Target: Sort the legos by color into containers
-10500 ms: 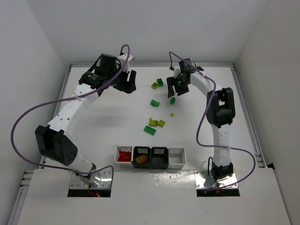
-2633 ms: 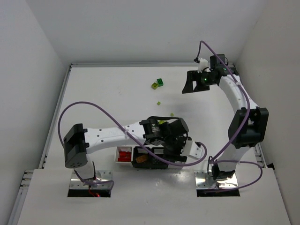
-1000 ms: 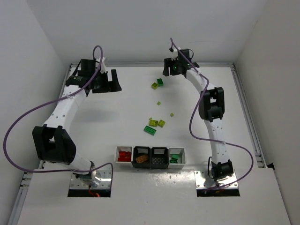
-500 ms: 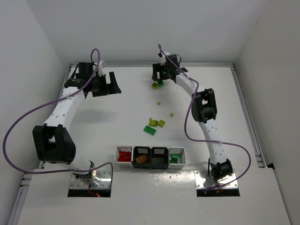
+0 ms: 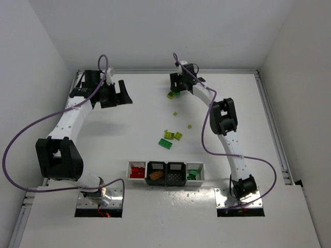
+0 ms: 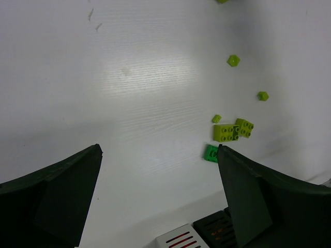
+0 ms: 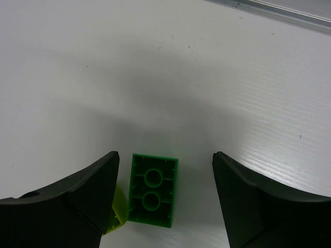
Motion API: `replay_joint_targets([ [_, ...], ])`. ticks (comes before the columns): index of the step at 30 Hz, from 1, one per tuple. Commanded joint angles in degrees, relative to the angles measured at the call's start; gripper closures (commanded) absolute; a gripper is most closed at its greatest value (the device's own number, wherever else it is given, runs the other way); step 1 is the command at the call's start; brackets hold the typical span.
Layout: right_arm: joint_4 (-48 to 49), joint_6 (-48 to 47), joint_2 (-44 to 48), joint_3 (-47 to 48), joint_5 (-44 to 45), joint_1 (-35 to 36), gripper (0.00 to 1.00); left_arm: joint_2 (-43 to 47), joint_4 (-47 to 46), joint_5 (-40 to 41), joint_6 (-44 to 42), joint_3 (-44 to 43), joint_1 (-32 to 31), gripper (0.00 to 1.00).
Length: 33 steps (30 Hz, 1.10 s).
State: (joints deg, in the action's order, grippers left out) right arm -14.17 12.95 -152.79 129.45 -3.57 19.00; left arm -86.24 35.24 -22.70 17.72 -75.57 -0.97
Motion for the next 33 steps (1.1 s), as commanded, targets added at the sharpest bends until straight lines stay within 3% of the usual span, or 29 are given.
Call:
replay_joint_targets([
  [1, 1.08, -1.69, -0.05, 0.10, 1.63, 0.86, 0.30, 1.95, -1.32, -0.59, 0.83, -0.10, 0.88, 0.01],
  [12, -2.96, -5.65, 5.39, -9.65, 4.89, 0.86, 0.45, 2.47, -0.18, 1.34, -1.37, 0.42, 0.88, 0.01],
  [16, -2.96, -6.97, 7.16, -12.54, 4.20, 0.86, 0.64, 3.61, 0.44, 0.73, -5.66, 1.65, 0.88, 0.01],
  [19, -2.96, -7.50, 10.14, -14.30, 1.74, 0.86, 0.81, 4.15, 2.89, -1.82, -12.42, 2.79, -1.40, 0.01],
  [22, -3.58, -8.81, 14.96, -17.20, -0.73, 0.86, 0.91, 4.15, 6.32, -7.25, -20.77, 3.32, -2.81, 0.01],
  [27, -2.53, -10.48, 27.53, -27.82, -4.33, 0.07, 0.99, 5.47, 11.32, -9.12, -34.64, 5.26, -13.05, 0.09],
  [33, -6.21, -12.95, 42.63, -38.46, -5.74, -1.16, 1.00, 5.47, 12.05, -7.27, -42.67, 5.26, -23.19, 0.16],
])
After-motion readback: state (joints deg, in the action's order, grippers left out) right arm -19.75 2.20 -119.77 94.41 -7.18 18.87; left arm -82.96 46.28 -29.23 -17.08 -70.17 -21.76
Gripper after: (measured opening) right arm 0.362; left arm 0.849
